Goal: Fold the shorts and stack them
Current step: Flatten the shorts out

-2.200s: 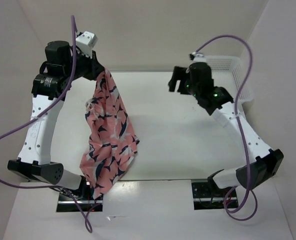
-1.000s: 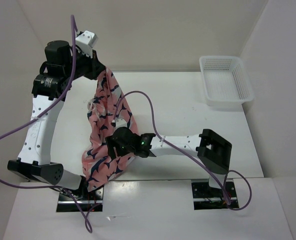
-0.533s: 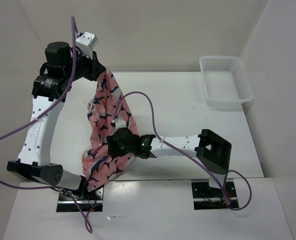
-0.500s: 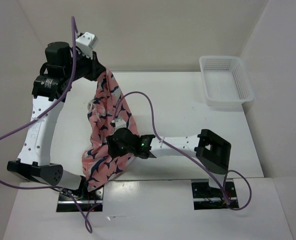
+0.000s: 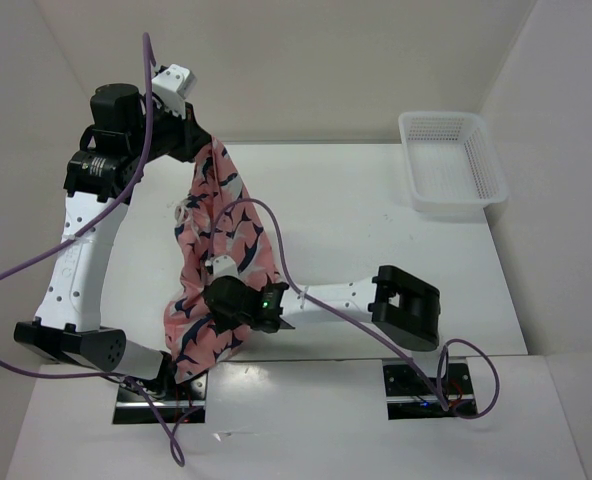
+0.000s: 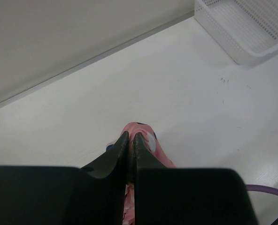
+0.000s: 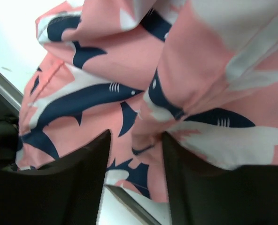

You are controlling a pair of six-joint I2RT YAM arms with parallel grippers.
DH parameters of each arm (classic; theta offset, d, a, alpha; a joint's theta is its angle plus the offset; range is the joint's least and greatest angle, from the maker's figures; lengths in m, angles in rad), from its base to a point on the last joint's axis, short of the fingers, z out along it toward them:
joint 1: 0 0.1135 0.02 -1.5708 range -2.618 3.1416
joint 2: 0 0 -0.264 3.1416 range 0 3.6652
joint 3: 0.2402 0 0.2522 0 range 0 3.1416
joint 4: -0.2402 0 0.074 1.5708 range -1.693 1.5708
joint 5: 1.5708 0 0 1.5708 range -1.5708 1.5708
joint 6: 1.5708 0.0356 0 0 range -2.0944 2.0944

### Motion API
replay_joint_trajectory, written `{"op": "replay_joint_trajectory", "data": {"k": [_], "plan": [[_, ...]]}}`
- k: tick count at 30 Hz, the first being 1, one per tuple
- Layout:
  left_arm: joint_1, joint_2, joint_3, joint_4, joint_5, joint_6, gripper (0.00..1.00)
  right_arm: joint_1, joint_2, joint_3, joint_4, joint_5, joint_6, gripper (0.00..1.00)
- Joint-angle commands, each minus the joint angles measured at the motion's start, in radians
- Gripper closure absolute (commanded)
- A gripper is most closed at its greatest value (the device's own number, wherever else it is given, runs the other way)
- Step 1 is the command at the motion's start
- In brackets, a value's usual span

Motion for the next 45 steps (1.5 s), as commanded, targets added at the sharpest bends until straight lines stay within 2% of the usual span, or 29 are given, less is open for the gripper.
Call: {"op": "replay_joint_trajectory", "data": {"k": [1,2,5,10,11,12,13,16,18,21,22,25,27,31,32,35,40,45], "plan": [[-0.002,-0.033,0.002,0.049,0.015,0.004,1.0,0.012,0.01,0.049,-0.027,0.057,0.012,0.51],[-0.002,-0.033,0.002,0.049,0.015,0.004,1.0,0.012,0.01,0.049,-0.027,0.069,0.012,0.59],[-0.002,-0.033,0.002,0.049,0.015,0.004,1.0,0.012,0.01,0.049,-0.036,0.092,0.023,0.74],[-0.002,-0.033,0.002,0.049,0.015,0.004,1.0,0.012,0.001,0.049,-0.056,0.135,0.041,0.83],[-0.002,-0.033,0.002,0.049,0.015,0.004,1.0,0.012,0.001,0.049,-0.067,0.136,0.051,0.78],[-0.002,-0.033,0.002,0.049,0.015,0.004,1.0,0.012,0.001,0.049,-0.067,0.145,0.051,0.49],[-0.002,-0.033,0.002,0.049,0.015,0.004,1.0,0.012,0.001,0.049,-0.08,0.145,0.061,0.39],[-0.002,-0.033,0.002,0.049,0.024,0.004,1.0,0.012,0.033,0.093,-0.102,0.145,0.074,0.13],[-0.002,-0.033,0.002,0.049,0.024,0.004,1.0,0.012,0.055,0.106,-0.131,0.145,0.097,0.09],[-0.002,-0.033,0.002,0.049,0.024,0.004,1.0,0.012,0.067,0.115,-0.146,0.181,0.117,0.19],[-0.002,-0.033,0.002,0.049,0.024,0.004,1.0,0.012,0.067,0.115,-0.147,0.198,0.117,0.29],[-0.002,-0.033,0.002,0.049,0.024,0.004,1.0,0.012,0.09,0.126,-0.156,0.221,0.126,0.46],[-0.002,-0.033,-0.008,0.049,0.024,0.004,1.0,0.012,0.099,0.135,-0.168,0.221,0.135,0.52],[-0.002,-0.033,-0.008,0.049,0.024,0.004,1.0,0.012,0.087,0.135,-0.189,0.258,0.167,0.71],[-0.002,-0.033,-0.008,0.049,0.024,0.004,1.0,0.012,0.078,0.126,-0.189,0.273,0.176,0.8],[-0.002,-0.033,-0.008,0.049,0.024,0.004,1.0,0.012,0.029,0.106,-0.214,0.321,0.186,0.96],[-0.002,-0.033,0.001,0.04,0.013,0.004,1.0,0.012,-0.14,0.058,-0.3,0.413,0.242,0.99],[0.017,-0.033,0.011,0.049,0.022,0.004,1.0,-0.023,-0.419,-0.052,-0.403,0.45,0.294,0.99]]}}
